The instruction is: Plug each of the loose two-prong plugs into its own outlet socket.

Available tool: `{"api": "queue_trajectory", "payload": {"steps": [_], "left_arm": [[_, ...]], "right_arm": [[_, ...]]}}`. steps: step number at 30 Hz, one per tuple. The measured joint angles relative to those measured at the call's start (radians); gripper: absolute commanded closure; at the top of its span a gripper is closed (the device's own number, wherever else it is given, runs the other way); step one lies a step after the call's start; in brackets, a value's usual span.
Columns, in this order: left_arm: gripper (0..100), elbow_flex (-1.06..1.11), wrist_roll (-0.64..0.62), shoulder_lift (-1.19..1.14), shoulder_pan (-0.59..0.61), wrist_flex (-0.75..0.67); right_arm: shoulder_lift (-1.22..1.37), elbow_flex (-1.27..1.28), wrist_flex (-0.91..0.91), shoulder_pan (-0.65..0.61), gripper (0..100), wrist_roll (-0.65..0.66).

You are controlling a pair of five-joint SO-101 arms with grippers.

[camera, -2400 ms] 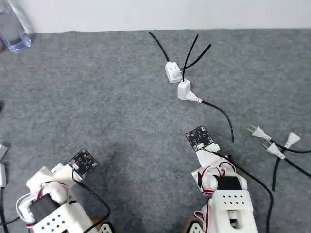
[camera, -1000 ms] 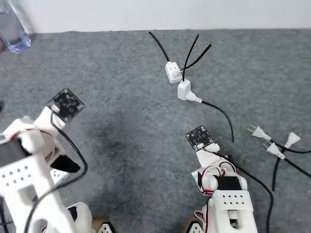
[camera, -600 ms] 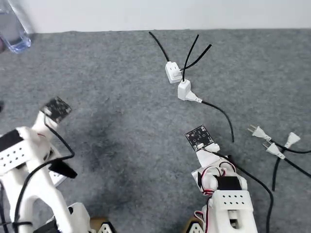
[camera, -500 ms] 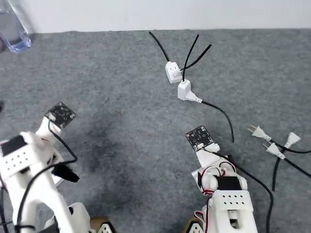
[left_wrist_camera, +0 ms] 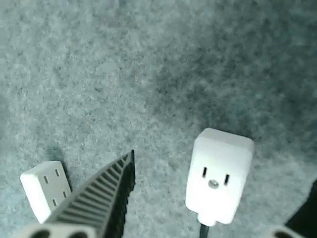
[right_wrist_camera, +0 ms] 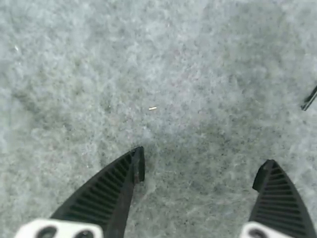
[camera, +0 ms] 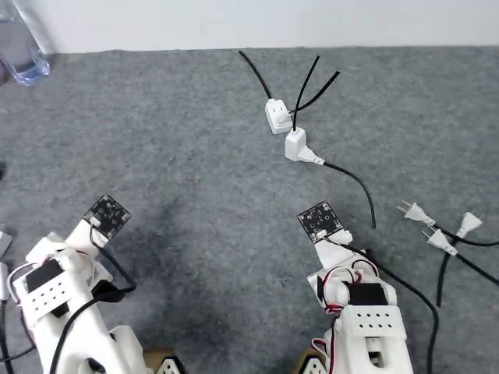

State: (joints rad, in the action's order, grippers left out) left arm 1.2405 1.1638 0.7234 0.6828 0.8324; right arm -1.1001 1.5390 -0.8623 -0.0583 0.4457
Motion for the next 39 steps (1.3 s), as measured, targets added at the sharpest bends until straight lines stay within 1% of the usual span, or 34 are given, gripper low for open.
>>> {"api": "queue_trajectory", "payload": {"steps": [7, 10, 15, 19, 23, 25, 32, 35, 39], "left_arm": [[51, 0.002, 0.006, -0.077, 0.002, -0.002], [51, 0.002, 0.011, -0.143, 0.005, -0.037], [51, 0.002, 0.017, -0.238, 0.075, -0.117], [51, 0.0, 0.087, -0.256, 0.127, -0.129], [52, 0.0, 0.103, -0.256, 0.133, -0.129], [56, 0.0, 0.106, -0.256, 0.133, -0.129], [82, 0.002, 0.114, -0.25, 0.1, -0.118], [88, 0.002, 0.114, -0.255, 0.083, -0.117], [89, 0.003, 0.114, -0.255, 0.069, -0.117]], "right_arm": [[0.0, 0.0, 0.008, 0.0, 66.0, 0.0], [0.0, 0.0, 0.009, 0.0, 66.0, 0.0], [0.0, 0.0, 0.009, 0.0, 66.0, 0.0], [0.0, 0.0, 0.009, 0.0, 66.0, 0.0], [0.0, 0.0, 0.009, 0.0, 66.0, 0.0], [0.0, 0.0, 0.009, 0.0, 66.0, 0.0], [0.0, 0.0, 0.009, 0.0, 66.0, 0.0], [0.0, 0.0, 0.009, 0.0, 66.0, 0.0], [0.0, 0.0, 0.009, 0.0, 66.0, 0.0]]}}
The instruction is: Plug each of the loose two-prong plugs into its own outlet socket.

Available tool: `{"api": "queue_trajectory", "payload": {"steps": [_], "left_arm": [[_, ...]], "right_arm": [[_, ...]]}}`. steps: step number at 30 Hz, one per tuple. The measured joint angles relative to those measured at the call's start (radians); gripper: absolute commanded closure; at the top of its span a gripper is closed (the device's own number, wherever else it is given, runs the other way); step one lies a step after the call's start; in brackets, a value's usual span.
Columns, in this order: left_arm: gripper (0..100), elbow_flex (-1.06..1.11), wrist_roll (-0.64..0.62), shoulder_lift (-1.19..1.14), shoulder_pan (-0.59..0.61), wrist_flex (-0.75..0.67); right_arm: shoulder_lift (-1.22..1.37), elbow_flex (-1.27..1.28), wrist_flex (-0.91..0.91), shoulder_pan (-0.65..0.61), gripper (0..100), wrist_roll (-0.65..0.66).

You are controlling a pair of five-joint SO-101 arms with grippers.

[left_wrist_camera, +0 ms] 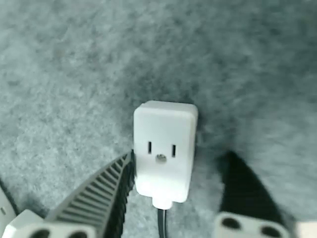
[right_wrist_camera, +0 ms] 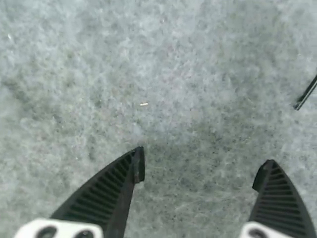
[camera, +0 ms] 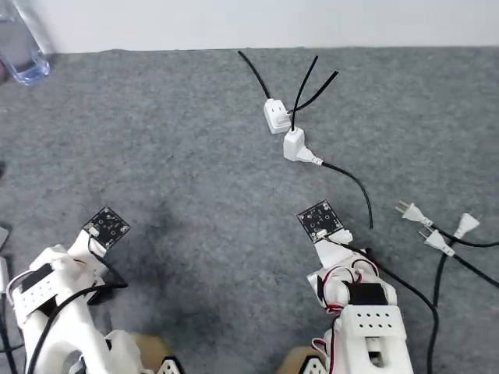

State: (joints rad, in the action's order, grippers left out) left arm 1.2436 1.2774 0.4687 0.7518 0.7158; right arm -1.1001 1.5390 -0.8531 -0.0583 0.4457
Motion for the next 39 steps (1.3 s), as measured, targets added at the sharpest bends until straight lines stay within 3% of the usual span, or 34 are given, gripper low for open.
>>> {"api": "queue_trajectory", "payload": {"steps": [5, 10, 12, 16, 21, 32, 39], "left_arm": [[89, 0.002, 0.0, 0.0, -0.002, 0.009], [88, -0.041, 0.002, 0.003, -0.002, 0.138], [84, -0.074, 0.003, 0.003, -0.002, 0.198], [64, -0.16, 0.037, -0.011, 0.005, 0.333], [62, -0.219, 0.052, -0.011, 0.035, 0.411], [62, -0.219, 0.052, -0.015, 0.035, 0.334], [62, -0.049, 0.057, -0.006, 0.034, 0.035]], "right_arm": [[0.0, 0.0, 0.0, 0.0, 66.0, 0.0], [0.0, 0.0, 0.0, 0.0, 66.0, 0.0], [0.0, 0.0, 0.0, 0.0, 66.0, 0.0], [0.0, 0.0, 0.0, 0.0, 66.0, 0.0], [0.0, 0.0, 0.0, 0.0, 66.0, 0.0], [0.0, 0.0, 0.0, 0.0, 66.0, 0.0], [0.0, 0.0, 0.0, 0.0, 66.0, 0.0]]}}
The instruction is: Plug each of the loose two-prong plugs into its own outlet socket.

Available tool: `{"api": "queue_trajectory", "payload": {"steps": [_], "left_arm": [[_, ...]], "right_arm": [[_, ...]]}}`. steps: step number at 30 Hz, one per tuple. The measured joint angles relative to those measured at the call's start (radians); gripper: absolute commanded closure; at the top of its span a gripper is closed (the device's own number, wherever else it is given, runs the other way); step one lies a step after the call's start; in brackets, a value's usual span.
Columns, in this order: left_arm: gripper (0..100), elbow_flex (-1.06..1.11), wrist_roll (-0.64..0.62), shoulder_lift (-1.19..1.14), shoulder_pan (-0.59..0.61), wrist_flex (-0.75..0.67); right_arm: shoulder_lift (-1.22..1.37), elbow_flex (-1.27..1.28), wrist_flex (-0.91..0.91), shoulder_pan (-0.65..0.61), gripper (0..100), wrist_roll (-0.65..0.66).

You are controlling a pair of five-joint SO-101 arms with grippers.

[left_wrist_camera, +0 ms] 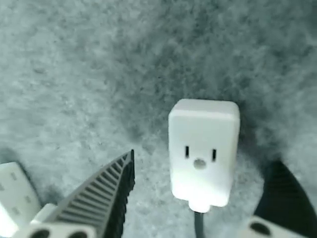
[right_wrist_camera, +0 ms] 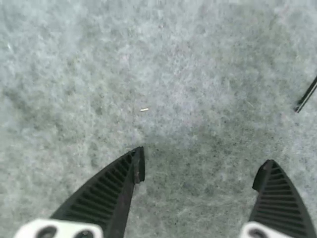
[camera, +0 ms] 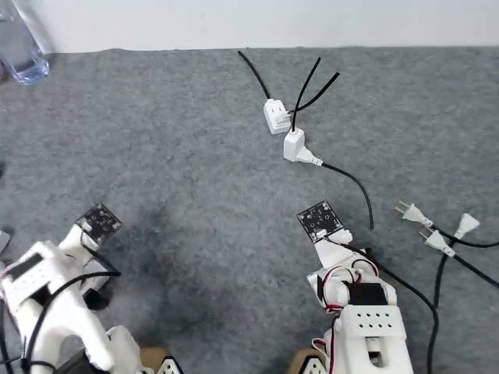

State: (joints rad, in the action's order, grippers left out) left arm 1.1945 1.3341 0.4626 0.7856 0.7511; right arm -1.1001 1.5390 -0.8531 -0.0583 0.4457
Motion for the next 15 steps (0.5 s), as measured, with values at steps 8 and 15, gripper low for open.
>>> {"api": "queue_trajectory", "payload": {"steps": [8, 15], "left_arm": [[62, 0.032, 0.037, 0.008, 0.008, -0.044], [62, 0.006, 0.037, 0.005, 0.044, -0.023]], "right_arm": [[0.0, 0.0, 0.0, 0.0, 66.0, 0.0], [0.0, 0.0, 0.0, 0.0, 66.0, 0.0]]}}
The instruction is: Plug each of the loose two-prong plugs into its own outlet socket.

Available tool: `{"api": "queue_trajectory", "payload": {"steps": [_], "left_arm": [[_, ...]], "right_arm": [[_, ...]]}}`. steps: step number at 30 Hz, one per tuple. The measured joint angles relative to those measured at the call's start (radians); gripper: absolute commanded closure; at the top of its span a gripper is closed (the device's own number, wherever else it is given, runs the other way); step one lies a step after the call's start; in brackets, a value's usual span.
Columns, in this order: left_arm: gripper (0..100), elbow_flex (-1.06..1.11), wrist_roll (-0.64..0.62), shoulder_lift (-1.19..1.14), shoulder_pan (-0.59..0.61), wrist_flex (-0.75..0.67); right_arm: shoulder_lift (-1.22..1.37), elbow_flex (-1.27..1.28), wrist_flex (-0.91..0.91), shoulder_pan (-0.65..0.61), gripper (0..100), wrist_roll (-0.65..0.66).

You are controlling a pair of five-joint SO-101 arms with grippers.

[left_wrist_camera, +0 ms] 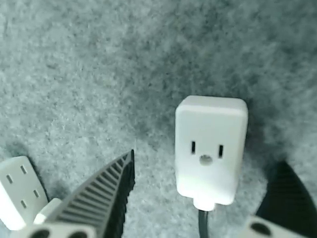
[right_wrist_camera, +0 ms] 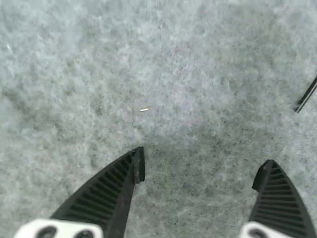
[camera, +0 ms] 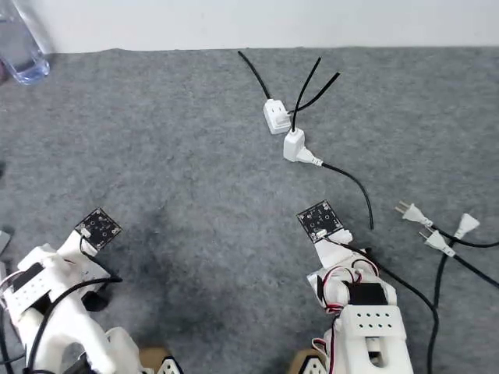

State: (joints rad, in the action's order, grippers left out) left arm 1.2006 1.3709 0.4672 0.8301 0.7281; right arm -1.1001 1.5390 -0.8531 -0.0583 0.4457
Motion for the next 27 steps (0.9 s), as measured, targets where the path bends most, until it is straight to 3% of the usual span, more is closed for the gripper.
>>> {"api": "queue_trajectory", "payload": {"steps": [6, 8, 13, 20, 27], "left_arm": [[62, -0.195, 0.021, -0.014, 0.018, 0.315], [62, -0.226, 0.025, -0.014, 0.021, 0.348], [62, -0.209, 0.028, -0.017, 0.021, 0.292], [62, -0.041, 0.029, -0.017, 0.008, 0.068], [62, -0.035, 0.032, -0.017, 0.003, 0.051]], "right_arm": [[0.0, 0.0, 0.0, 0.0, 66.0, 0.0], [0.0, 0.0, 0.0, 0.0, 66.0, 0.0], [0.0, 0.0, 0.0, 0.0, 66.0, 0.0], [0.0, 0.0, 0.0, 0.0, 66.0, 0.0], [0.0, 0.0, 0.0, 0.0, 66.0, 0.0]]}}
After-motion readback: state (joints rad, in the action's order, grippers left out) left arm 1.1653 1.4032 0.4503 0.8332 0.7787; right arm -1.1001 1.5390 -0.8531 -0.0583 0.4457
